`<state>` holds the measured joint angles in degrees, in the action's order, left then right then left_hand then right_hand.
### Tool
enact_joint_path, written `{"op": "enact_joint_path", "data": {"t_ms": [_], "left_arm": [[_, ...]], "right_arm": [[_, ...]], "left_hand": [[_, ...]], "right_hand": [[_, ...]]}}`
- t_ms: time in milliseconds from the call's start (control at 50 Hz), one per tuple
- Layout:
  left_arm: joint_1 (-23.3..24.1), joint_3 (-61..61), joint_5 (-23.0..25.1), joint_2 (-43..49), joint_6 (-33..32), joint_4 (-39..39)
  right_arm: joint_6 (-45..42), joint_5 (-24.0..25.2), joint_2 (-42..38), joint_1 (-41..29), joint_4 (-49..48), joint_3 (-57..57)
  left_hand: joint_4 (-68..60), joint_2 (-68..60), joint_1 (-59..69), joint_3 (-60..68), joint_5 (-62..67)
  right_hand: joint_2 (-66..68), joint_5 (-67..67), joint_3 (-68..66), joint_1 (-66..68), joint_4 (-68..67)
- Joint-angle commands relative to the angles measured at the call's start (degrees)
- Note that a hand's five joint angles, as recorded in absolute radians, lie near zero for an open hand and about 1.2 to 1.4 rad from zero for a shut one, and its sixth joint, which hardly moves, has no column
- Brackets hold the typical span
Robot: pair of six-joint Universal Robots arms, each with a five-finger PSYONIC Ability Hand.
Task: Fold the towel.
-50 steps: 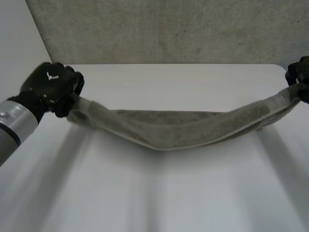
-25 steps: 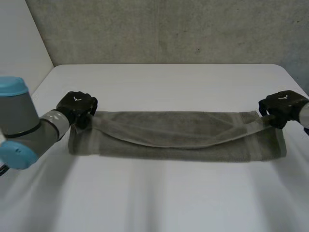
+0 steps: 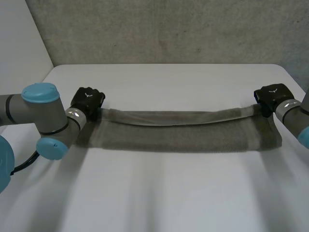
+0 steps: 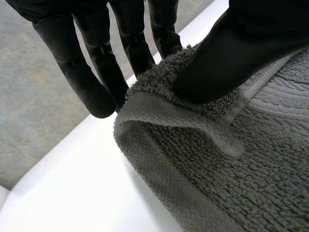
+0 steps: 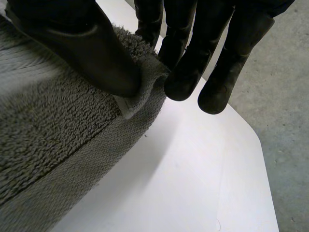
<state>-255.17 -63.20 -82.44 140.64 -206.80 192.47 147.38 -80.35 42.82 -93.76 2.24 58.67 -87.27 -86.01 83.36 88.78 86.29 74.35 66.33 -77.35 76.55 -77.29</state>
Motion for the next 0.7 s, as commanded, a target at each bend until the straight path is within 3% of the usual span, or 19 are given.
{"op": "enact_joint_path", "data": {"t_ms": [20, 40, 60, 80, 100, 140, 400, 520, 620, 700], "left_arm": [[0.37, 1.67, -1.5, 1.57, -0.27, 0.63], [0.37, 1.67, -1.5, 1.57, -0.27, 0.63], [0.9, 1.41, -1.5, 1.66, -0.44, 0.63], [1.34, 1.06, -1.67, 1.4, -0.53, 0.63], [1.34, 1.06, -1.67, 1.39, -0.53, 0.63], [1.78, 0.44, -2.11, 0.69, -0.44, 0.63], [0.73, -6.23, -2.29, -14.05, 0.17, 0.71], [0.37, -11.51, -1.23, -19.26, 0.0, 0.71], [0.73, -18.35, 5.69, -22.07, -0.27, -0.95], [0.73, -20.82, 8.95, -23.39, -0.53, -4.1]], "right_arm": [[-0.78, -1.39, -2.22, -0.81, 0.13, -1.71], [-1.21, -1.47, -2.65, -1.15, 0.57, -2.15], [-1.22, -1.47, -2.66, -1.16, 0.57, -2.15], [-1.74, -1.56, -2.75, -1.59, 0.92, -1.98], [-2.27, -1.74, -2.4, -1.86, 1.19, -1.72], [-2.45, -2.09, -1.87, -1.77, 1.19, -1.54], [-1.83, -1.12, 13.16, -1.42, -0.22, 4.35], [-2.36, 2.03, 18.69, -1.16, 0.74, 7.6], [-2.71, 4.85, 19.31, -0.89, 7.31, 8.92], [-3.41, 6.61, 18.97, -0.55, 14.26, 8.83]], "left_hand": [[7.27, 6.01, -3.36, -8.78, -16.29], [7.27, 6.01, -3.36, -8.78, -16.29], [33.73, 32.47, -29.81, -35.23, -42.75], [68.3, 67.04, -64.38, -69.8, -77.32], [68.64, 67.38, -64.73, -70.15, -77.66], [77.03, 75.77, -73.12, -78.54, -86.05], [76.72, 75.46, -72.81, -78.23, -85.74], [73.52, 72.26, -69.61, -75.03, -82.54], [52.23, 50.97, -48.31, -53.73, -61.25], [42.94, 41.69, -39.03, -44.45, -51.96]], "right_hand": [[5.65, 3.67, -2.65, 3.45, -2.71], [-2.61, -4.59, 5.62, -4.81, 5.55], [-2.7, -4.68, 5.7, -4.89, 5.64], [-41.5, -43.48, 44.5, -43.7, 44.44], [-64.35, -66.33, 67.35, -66.55, 67.29], [-64.35, -66.33, 67.35, -66.55, 67.29], [-64.35, -66.33, 67.35, -66.55, 67.29], [-64.35, -66.33, 67.35, -66.55, 67.29], [-49.67, -51.65, 52.68, -51.87, 52.61], [-34.52, -36.5, 37.53, -36.72, 37.46]]}}
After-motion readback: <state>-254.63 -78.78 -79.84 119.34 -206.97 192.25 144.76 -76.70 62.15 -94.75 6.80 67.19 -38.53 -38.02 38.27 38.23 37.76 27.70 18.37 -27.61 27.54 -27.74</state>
